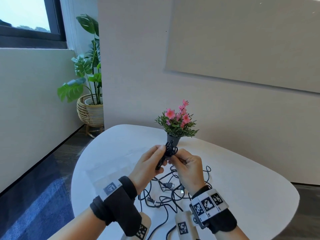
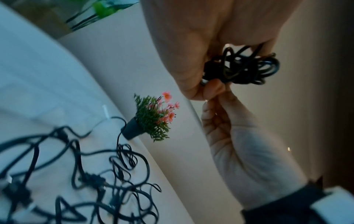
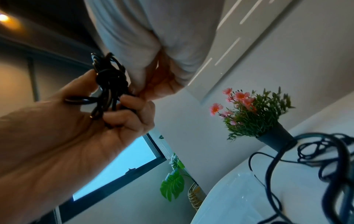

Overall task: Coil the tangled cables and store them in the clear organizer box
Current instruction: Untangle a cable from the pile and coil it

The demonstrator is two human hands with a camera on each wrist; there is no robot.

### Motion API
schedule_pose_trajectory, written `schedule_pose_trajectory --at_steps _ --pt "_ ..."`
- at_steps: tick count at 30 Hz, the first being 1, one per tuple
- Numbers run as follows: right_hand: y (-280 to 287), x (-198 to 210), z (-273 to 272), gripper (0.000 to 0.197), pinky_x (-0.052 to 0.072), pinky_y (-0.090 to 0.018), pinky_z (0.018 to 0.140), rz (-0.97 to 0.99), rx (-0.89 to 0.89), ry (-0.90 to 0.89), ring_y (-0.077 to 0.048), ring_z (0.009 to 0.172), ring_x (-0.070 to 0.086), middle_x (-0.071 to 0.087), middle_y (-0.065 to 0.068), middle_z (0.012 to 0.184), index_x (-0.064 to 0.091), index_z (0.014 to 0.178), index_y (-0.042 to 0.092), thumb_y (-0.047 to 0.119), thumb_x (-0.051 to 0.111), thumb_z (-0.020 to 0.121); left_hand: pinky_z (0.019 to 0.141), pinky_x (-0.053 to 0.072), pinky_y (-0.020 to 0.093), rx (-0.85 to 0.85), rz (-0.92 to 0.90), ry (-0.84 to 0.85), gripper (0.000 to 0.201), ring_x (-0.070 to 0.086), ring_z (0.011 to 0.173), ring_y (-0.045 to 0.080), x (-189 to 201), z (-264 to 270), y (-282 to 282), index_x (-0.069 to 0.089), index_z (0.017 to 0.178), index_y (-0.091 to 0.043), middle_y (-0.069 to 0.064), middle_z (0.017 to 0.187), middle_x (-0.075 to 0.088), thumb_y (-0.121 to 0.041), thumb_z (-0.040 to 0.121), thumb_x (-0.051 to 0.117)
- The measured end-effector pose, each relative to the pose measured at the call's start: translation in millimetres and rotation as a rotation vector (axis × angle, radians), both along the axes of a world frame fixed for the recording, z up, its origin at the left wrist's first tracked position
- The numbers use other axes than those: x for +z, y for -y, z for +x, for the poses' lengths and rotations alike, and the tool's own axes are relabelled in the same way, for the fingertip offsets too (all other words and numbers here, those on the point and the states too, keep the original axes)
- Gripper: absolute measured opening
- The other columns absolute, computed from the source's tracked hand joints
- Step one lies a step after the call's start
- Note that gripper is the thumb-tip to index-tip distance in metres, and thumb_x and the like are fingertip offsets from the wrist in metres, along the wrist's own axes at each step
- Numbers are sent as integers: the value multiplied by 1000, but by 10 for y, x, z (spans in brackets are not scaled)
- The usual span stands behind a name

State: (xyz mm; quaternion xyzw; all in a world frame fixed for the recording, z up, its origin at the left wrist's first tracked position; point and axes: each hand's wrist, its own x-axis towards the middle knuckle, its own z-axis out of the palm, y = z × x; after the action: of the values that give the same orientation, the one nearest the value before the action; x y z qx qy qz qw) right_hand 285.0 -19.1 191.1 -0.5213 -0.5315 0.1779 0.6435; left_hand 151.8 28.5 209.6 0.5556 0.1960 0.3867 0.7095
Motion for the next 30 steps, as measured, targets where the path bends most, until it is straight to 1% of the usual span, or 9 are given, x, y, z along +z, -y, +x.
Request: schedule_pose_trajectory --at_steps 3,5,7,10,14,18,22,25,30 --pt "14 19 -22 17 43 -17 57 -52 -49 19 -3 55 54 64 3 59 71 71 19 6 69 82 56 35 16 51 186 -54 28 44 64 4 -22 31 22 57 105 -25 -4 79 52 -46 88 51" --pt "22 26 -13 15 37 -10 54 -77 -89 107 -1 52 51 60 15 55 69 70 24 13 71 81 63 40 12 80 271 -80 26 52 70 -1 -62 27 -12 56 105 -29 -5 88 58 -43 84 58" --pt "22 22 27 11 37 -8 55 -101 -140 229 0 55 52 59 16 56 69 72 23 18 72 81 72 43 14 119 354 -178 31 57 81 2 -93 10 -86 59 102 -29 6 104 60 -45 77 66" --pt "15 5 90 5 43 -11 59 -94 -169 259 -2 62 57 63 7 67 74 81 12 16 70 82 72 45 21 131 402 -301 35 55 77 7 -91 -37 -147 60 99 -25 4 97 62 -49 74 60" --pt "36 24 27 6 44 -12 59 -50 -168 325 -6 62 57 65 1 70 74 79 16 13 70 82 74 52 41 95 329 -313 36 59 68 17 -23 -59 -113 53 96 -8 3 81 57 -42 91 44" --pt "43 28 51 7 45 -19 55 17 -170 390 -11 58 55 62 0 66 76 81 17 12 70 81 52 47 24 68 56 -178 37 41 57 16 84 -76 -122 51 92 -8 0 66 41 -38 99 32" --pt "111 4 112 9 46 -19 58 81 -110 491 -8 61 57 64 1 70 76 87 13 12 69 81 66 38 30 20 -211 -84 41 36 49 13 71 -120 -142 56 95 -9 -5 59 44 -46 95 38" --pt "180 4 96 8 48 -20 60 128 -84 568 -6 63 56 62 3 71 74 87 13 12 68 81 71 45 35 -43 -241 -121 41 38 48 13 16 -123 -125 57 103 -11 -4 63 46 -46 95 39" --pt "143 31 5 6 43 -15 65 -5 37 183 -3 66 54 61 13 73 68 83 19 13 68 84 60 47 28 -73 -78 -226 40 46 59 11 -41 -43 -62 55 113 -13 2 80 47 -44 96 36"
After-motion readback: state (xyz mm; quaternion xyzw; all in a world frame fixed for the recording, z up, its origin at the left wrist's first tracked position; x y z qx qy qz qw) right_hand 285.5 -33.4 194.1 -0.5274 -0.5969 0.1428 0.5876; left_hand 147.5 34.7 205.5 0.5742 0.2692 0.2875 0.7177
